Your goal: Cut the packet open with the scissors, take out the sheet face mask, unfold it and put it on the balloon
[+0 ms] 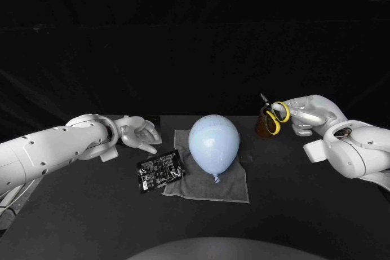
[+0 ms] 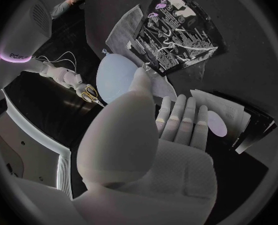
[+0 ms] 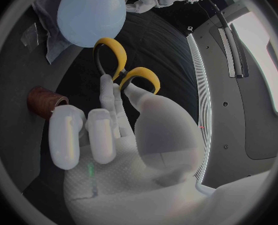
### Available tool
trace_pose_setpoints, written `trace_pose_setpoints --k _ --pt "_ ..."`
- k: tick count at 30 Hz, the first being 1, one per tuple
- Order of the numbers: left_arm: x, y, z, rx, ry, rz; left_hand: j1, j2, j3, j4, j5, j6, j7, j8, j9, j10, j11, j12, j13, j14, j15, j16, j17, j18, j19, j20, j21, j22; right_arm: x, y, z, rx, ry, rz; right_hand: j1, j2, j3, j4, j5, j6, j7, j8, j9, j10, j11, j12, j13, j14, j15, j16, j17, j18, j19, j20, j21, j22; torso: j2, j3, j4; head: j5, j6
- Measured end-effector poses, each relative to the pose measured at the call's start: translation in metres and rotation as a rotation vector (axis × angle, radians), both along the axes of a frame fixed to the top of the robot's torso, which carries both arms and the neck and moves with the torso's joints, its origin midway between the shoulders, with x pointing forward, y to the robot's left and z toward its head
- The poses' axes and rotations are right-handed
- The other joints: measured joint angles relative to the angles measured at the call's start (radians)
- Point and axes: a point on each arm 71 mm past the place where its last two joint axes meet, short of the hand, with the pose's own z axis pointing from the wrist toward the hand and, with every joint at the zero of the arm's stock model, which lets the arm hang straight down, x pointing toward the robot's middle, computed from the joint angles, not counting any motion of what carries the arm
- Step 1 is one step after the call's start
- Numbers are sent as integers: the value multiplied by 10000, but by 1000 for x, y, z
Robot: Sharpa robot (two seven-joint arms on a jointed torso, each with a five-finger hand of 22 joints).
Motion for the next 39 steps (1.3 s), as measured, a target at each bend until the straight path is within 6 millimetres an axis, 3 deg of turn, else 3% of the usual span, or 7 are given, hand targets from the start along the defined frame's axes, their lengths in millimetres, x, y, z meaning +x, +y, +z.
trace_pose_setpoints --k 6,8,10,14,20,31,39 --pt "7 -4 25 -793 -816 144 89 99 602 -30 0 407 43 364 -78 155 -86 274 -1 -44 -46 329 69 -156 -93 -19 0 0 0 0 0 9 4 24 12 12 0 -1 0 26 -26 -22 -2 2 2 0 0 0 0 0 1 0 -1 1 0 -4 -4 2 -7 -126 104" --pt "9 -7 31 -1125 -978 163 158 267 740 -48 0 577 76 479 -133 357 -132 427 19 105 -137 531 114 -148 896 -44 190 120 0 1 0 15 5 39 12 12 0 -1 0 26 -26 -29 -3 3 2 0 -1 0 1 0 2 0 -2 1 0 -3 -6 8 -8 -249 193" --pt "9 -14 35 -1565 -1079 172 274 431 916 -63 0 843 94 569 -245 632 -228 625 26 591 -272 904 234 198 2541 -88 679 348 0 1 0 22 6 59 12 12 -1 -1 0 26 -27 -30 -6 3 2 0 -1 0 1 0 2 0 -2 2 0 -3 -6 9 -12 -390 283" --pt "8 -33 43 -2629 -1126 135 435 591 1099 -83 0 1233 162 573 -497 1046 -439 895 25 1395 -547 1521 449 820 3743 -114 1234 526 0 2 0 34 10 85 12 12 -1 -1 -1 26 -26 -39 -9 7 -1 0 -1 -16 17 -1 9 0 -3 2 0 -1 2 8 -15 -762 497" --pt "13 -62 60 -4425 -1062 318 550 706 1265 -53 1 1693 233 508 -880 1599 -658 971 7 2332 -873 2168 680 874 4734 -453 1749 654 0 4 0 51 13 108 12 12 -1 -1 -15 26 -26 -38 -8 20 -13 0 -3 -16 17 -6 8 0 -4 3 0 2 4 9 -16 -1257 789" --pt "29 -118 92 -7326 -207 912 -225 1008 1287 -39 1 2004 320 302 -1290 1894 -788 862 -30 2767 -1031 2427 810 869 5115 -668 1894 658 2 6 0 83 -12 155 12 13 -1 -1 -40 25 -24 -9 -3 35 -26 0 -7 -17 18 -10 5 0 -20 19 0 3 1 24 -21 -1975 1393" --pt "35 -154 97 -8238 604 1207 -1131 1083 757 -58 1 2004 320 126 -1547 2037 -716 572 -38 2350 -869 1999 693 867 4579 -391 1455 321 2 8 1 121 -76 201 13 13 -1 -2 5 15 -15 -12 -1 36 -26 0 -2 -17 19 -26 0 0 -21 20 0 -2 3 27 -17 -2156 1650"
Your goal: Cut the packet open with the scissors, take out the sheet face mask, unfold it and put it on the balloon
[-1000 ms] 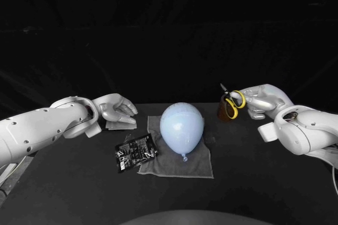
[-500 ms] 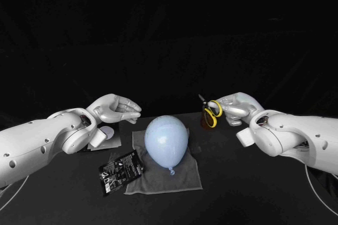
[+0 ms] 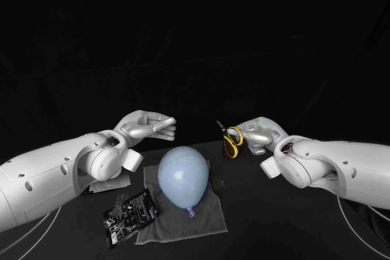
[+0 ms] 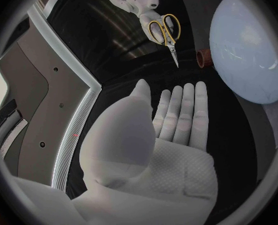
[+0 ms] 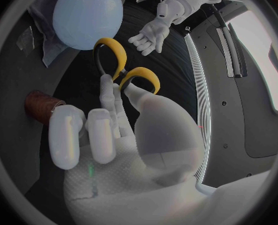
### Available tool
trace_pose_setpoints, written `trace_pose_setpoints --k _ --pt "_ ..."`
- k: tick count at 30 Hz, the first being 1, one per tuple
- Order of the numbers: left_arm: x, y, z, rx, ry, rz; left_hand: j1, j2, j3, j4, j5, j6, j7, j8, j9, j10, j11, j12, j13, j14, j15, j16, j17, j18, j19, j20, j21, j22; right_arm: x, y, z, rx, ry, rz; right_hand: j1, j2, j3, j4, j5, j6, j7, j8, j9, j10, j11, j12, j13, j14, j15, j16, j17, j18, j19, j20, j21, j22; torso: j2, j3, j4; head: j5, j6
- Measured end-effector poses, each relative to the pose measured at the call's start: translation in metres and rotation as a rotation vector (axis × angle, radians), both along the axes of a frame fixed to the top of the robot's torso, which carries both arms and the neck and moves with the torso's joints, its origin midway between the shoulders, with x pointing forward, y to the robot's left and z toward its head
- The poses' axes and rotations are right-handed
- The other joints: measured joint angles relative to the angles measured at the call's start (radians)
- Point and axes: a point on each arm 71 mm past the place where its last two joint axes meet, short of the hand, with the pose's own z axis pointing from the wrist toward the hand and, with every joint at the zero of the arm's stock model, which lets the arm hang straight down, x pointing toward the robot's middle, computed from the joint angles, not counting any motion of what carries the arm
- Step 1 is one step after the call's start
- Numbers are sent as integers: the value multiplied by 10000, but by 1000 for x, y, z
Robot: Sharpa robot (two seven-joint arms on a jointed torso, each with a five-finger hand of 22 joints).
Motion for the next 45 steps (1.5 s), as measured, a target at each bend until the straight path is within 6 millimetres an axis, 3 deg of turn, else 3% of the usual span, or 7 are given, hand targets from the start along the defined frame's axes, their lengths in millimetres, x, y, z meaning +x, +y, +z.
trace_pose_setpoints --k 5,10,16,21,33,36,45 --pt "2 -16 1 -223 334 15 -72 54 -108 30 0 0 0 -40 -51 35 35 -78 -1 -17 17 -56 -24 -1 -61 61 -61 -54 1 0 1 20 -66 -9 0 0 15 15 1 -2 2 -3 2 0 0 0 54 0 0 -1 2 0 -1 1 12 -2 0 -5 7 -34 87" --pt "2 -32 1 -268 805 111 -203 185 -320 13 0 -1 -1 -90 -145 65 65 -196 -1 186 -37 -56 -21 -3 489 -112 134 -19 2 0 3 35 -171 -88 0 0 56 54 0 -8 8 -7 62 1 0 0 85 -1 1 -1 4 0 -2 2 42 -1 4 -6 9 -15 197" --pt "2 -48 0 -199 1260 263 -244 225 -541 9 0 -1 -1 -176 -226 34 107 -393 -11 150 -1 -211 -43 -6 568 -166 119 -68 3 0 6 85 -310 -142 -1 -1 56 54 -2 -17 17 -10 62 1 0 0 85 0 0 -2 9 0 22 -22 42 4 1 -1 15 -24 325" --pt "3 -63 0 -172 1550 321 -243 225 -769 3 0 -101 -20 -232 -318 -59 198 -544 -12 -104 141 -537 -185 -8 94 49 -326 -169 4 2 11 139 -462 -144 -2 -2 56 54 -5 -18 18 -17 62 1 0 0 85 24 -24 -2 8 0 22 -23 41 6 -5 2 16 -49 432" --pt "6 -95 -2 -331 2280 405 67 365 -1202 -9 1 -742 -125 -488 -502 -493 236 -901 -27 -380 274 -1067 -480 -11 -11 154 -611 -157 5 6 22 212 -809 -181 -3 -3 56 54 -41 -3 3 22 70 1 0 0 108 23 -23 -3 0 0 21 -22 39 4 -16 -5 23 -18 640" --pt "6 -102 -2 -387 2444 394 143 372 -1391 -12 1 -777 -159 -488 -516 -526 269 -928 -27 -497 320 -1239 -592 -14 -364 286 -881 -167 5 9 26 259 -897 -114 -3 -3 56 53 -45 -1 1 22 71 2 1 0 108 23 -22 -3 0 -1 20 -22 39 2 -16 -13 23 -9 695" --pt "7 -117 -4 -590 2785 350 184 413 -1643 -12 1 -849 -161 -488 -539 -642 342 -962 -26 -555 378 -1447 -732 -17 -704 377 -1106 -166 6 12 33 308 -1093 -71 -4 -4 56 53 1 -2 2 20 86 3 2 0 123 21 -21 -4 2 -1 6 -33 38 -1 1 -26 23 -25 791"
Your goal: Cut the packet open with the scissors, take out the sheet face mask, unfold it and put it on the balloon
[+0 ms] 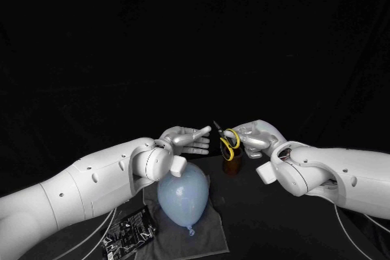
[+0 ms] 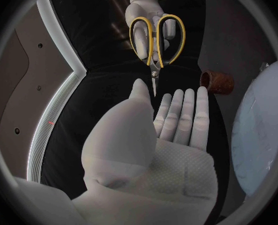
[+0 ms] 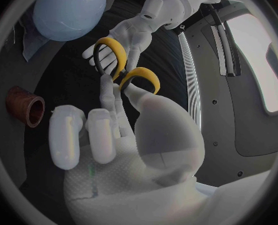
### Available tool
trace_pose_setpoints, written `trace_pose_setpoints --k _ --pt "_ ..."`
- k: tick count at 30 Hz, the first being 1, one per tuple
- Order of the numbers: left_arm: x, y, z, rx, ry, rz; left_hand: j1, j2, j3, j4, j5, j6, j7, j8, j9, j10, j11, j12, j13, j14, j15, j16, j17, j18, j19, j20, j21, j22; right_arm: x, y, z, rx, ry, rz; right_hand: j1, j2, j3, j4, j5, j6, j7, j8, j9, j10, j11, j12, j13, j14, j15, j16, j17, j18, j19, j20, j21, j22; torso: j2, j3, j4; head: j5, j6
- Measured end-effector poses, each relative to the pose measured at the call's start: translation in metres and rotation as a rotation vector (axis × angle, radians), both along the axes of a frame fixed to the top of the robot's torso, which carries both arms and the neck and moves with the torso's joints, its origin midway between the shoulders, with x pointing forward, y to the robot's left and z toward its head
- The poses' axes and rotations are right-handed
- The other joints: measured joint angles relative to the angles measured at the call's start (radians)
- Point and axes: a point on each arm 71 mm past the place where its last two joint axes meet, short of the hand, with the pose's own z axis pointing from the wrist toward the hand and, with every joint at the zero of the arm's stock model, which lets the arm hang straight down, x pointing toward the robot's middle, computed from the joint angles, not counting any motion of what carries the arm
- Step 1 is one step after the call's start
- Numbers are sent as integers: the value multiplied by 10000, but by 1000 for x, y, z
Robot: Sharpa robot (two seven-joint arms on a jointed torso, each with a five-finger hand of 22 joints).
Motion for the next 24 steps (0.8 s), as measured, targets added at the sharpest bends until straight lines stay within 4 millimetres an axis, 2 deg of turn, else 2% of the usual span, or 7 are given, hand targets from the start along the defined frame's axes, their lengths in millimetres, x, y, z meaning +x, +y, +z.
trace_pose_setpoints --k 5,12,24 --pt "0 -6 0 -134 123 -35 0 0 -115 11 3 -127 -18 0 -37 -236 66 -40 -12 -167 74 -178 -112 -2 -183 -2 -62 0 0 3 2 35 -63 56 -1 -1 0 0 0 -1 1 -6 0 -21 -21 0 0 -1 1 -3 7 0 -1 1 0 3 7 1 1 11 5" --pt "-2 -15 1 -433 201 -244 39 -39 -173 14 4 -303 -35 -67 -87 -421 -37 -45 -11 -288 60 -308 -187 -68 -534 4 -162 1 -1 7 5 83 -127 166 -28 -28 0 -1 -1 -2 2 -8 -2 -21 -22 0 -3 -1 2 32 6 0 -2 2 -1 7 6 4 -1 52 -5" --pt "-5 -22 3 -990 279 -682 7 12 -206 36 4 -325 -51 -115 -99 -420 -37 -45 -9 -291 42 -345 -210 -75 -279 6 -153 35 -3 12 7 140 -156 301 -38 -38 -2 -3 -6 -6 6 -30 -5 -20 -21 0 -8 -3 3 31 -1 -1 -18 17 -19 6 -2 8 -3 116 -11"
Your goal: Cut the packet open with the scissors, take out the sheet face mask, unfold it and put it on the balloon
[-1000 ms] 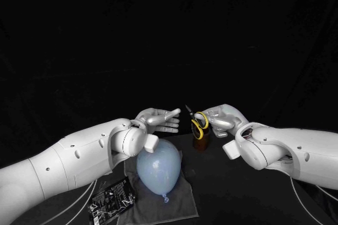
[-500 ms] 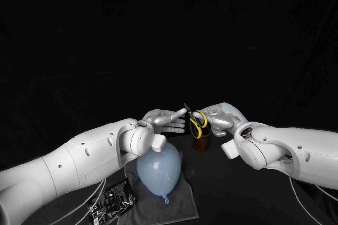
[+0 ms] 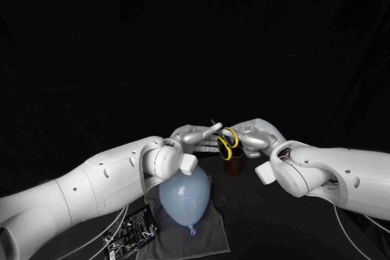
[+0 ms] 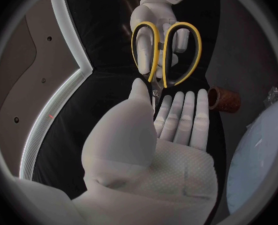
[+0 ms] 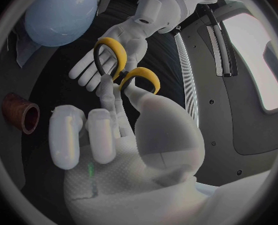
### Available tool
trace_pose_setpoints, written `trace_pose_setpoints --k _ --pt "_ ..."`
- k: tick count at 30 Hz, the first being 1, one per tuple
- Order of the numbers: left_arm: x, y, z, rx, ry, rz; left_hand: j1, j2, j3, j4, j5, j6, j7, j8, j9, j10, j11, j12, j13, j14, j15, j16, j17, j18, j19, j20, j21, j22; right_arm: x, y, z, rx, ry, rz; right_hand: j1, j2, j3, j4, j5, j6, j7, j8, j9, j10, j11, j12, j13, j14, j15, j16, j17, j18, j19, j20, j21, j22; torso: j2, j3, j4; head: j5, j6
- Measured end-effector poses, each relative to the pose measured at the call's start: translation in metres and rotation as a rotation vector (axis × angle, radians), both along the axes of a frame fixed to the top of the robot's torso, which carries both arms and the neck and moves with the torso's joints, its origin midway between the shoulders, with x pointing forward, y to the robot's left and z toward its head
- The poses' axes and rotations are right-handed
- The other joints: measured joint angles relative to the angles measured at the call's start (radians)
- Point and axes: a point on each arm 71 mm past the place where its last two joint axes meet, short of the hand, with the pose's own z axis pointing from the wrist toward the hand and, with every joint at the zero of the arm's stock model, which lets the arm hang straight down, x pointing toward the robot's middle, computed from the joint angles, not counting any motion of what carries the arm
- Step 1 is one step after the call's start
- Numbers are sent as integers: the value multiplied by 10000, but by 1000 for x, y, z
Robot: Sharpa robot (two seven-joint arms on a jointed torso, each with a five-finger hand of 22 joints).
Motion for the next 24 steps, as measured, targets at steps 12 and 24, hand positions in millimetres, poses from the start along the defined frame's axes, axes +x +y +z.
trace_pose_setpoints --k 12,24 --pt "-3 -4 1 -289 118 -526 621 698 -161 -76 0 565 86 255 83 818 -160 171 36 660 -227 137 12 -3 377 -50 184 11 0 1 1 14 -28 33 15 15 -1 -2 -36 -10 10 32 1 1 0 0 5 -1 1 -8 1 1 -2 1 -2 -6 -3 -5 9 41 -30" --pt "-2 -4 1 -485 258 -397 1822 1864 302 -92 -59 1268 127 496 92 1737 -500 289 45 1082 -468 246 97 -11 675 -127 283 11 0 2 1 37 -56 87 29 29 18 17 6 -16 16 33 -3 2 1 0 4 -17 17 -26 7 0 -4 3 -10 0 -6 -5 6 95 -32"
